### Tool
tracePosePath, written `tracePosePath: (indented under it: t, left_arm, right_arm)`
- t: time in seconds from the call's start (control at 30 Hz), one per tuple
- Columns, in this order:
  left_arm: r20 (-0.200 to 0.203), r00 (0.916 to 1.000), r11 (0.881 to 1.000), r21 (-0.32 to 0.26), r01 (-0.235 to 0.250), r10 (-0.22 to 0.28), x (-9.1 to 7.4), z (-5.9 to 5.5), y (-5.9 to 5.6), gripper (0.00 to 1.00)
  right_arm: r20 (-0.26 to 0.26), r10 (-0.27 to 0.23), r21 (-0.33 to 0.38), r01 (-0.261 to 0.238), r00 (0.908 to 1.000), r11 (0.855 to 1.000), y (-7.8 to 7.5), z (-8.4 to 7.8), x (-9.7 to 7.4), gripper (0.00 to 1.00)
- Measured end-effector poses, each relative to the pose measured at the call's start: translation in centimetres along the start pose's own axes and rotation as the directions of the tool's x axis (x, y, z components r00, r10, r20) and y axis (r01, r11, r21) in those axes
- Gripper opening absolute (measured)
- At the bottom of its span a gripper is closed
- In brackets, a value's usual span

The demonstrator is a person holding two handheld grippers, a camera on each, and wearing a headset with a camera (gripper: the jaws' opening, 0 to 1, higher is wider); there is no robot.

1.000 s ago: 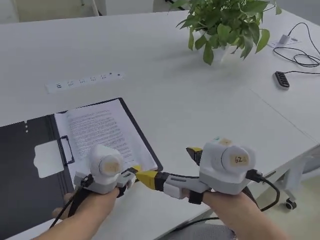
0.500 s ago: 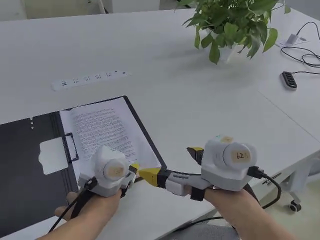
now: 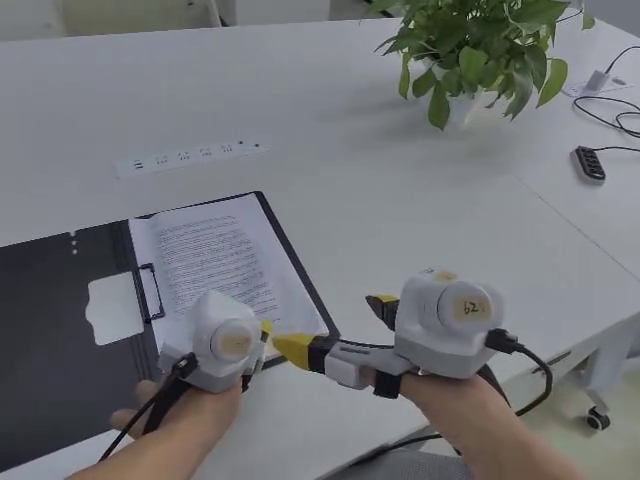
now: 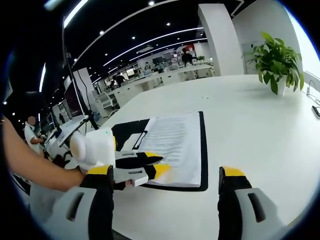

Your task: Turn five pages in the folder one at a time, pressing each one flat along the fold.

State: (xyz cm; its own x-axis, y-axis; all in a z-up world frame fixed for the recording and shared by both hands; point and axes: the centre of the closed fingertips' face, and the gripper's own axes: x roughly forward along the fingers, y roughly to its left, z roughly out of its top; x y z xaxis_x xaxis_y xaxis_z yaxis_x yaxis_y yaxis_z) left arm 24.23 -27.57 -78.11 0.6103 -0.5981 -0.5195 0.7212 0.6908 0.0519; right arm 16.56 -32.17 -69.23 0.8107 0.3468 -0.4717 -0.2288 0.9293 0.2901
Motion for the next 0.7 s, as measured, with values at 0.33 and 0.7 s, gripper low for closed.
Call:
tracePosePath:
  t: [0.33, 0.7]
  left_arm:
    - [-0.014, 0.9997, 1.000, 0.013, -0.021, 0.021, 0.0, -0.1, 0.7, 0.04]
    - [-0.016, 0.9996, 1.000, -0.008, -0.022, 0.022, 0.0, -0.1, 0.8, 0.04]
  right_arm:
    - [-0.052, 0.012, 0.037, -0.010, 0.9986, 0.999, -0.2, -1.2, 2.1, 0.74]
    - [-0.094, -0.006, 0.199, 0.025, 0.9956, 0.980, -1.9, -2.4, 3.9, 0.50]
